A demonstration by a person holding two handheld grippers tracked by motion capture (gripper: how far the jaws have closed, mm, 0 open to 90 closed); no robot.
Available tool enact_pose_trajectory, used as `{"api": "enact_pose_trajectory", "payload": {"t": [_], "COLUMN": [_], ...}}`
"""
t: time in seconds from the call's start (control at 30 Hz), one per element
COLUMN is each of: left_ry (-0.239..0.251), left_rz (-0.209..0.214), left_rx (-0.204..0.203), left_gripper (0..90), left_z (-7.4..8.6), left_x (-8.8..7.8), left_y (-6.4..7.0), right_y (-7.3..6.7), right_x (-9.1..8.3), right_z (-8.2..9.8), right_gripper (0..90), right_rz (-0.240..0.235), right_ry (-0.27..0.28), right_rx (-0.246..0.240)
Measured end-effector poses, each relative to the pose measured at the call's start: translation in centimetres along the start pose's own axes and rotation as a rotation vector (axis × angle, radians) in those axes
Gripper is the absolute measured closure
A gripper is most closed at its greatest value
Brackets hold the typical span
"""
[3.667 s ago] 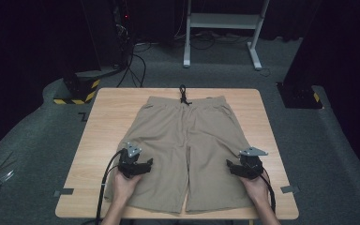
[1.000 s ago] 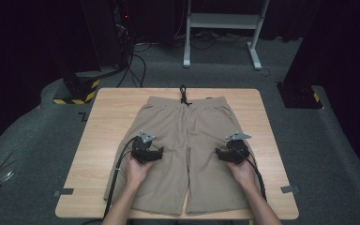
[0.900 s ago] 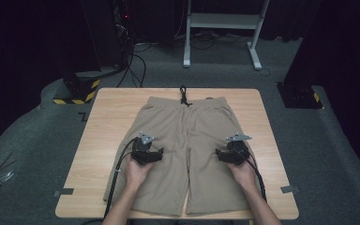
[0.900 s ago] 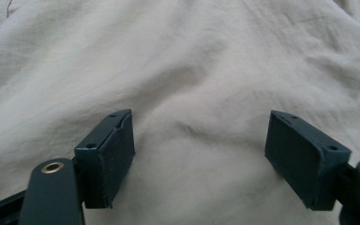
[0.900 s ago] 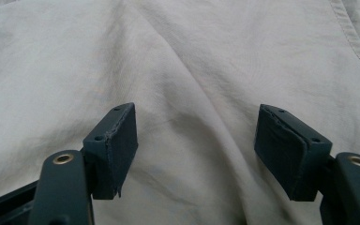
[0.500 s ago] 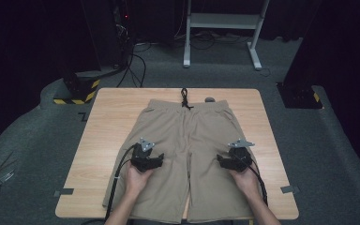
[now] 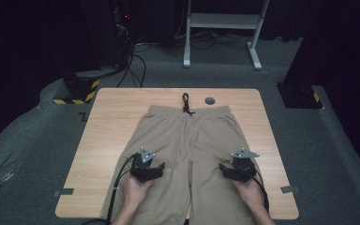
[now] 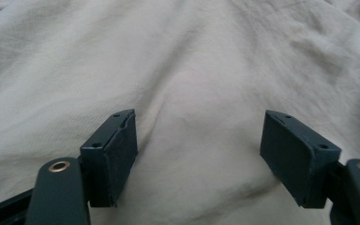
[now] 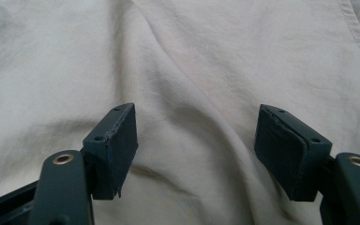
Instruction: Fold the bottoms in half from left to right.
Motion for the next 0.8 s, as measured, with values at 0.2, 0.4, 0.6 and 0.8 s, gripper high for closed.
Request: {"api": "enact_pose_trajectory", "payload": {"t": [0.2,0.4,0.6,0.8], "left_ry": [-0.002,0.0,-0.001,-0.036], "left_rz": [0.002,0.007,0.014,0.071], "left_rx": [0.004,0.005,0.011,0.009], "left_gripper": [27.7,28.1,28.3,30.3], "left_z": [1.3,2.5,3.0,0.7], "left_x": [-1.0,-1.9,-2.3,-1.8], "left_y": [0.9,1.5,1.6,0.6], "right_y": [-0.6,-1.2,-1.5,-0.9], "right_x": [-0.9,-1.7,-2.2,-2.6], "right_z": [1.4,2.5,3.2,1.3], "right_gripper": [30.4,30.4,32.0,37.3], "right_rz": [0.001,-0.004,-0.017,-0.041], "right_ry": [0.002,-0.006,-0.004,0.048], "right_rx": [-0.006,-0.01,-0.028,-0.029]}}
Point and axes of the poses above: each handheld gripper's, and its own axes: x roughly forward along the jaws, z roughly out of its underside, y roughly to its right, the point moved 2 cm from there along x, roughly forward along the jaws, and after that the axes turned 11 degrees about -y, right-handed, at the moved point
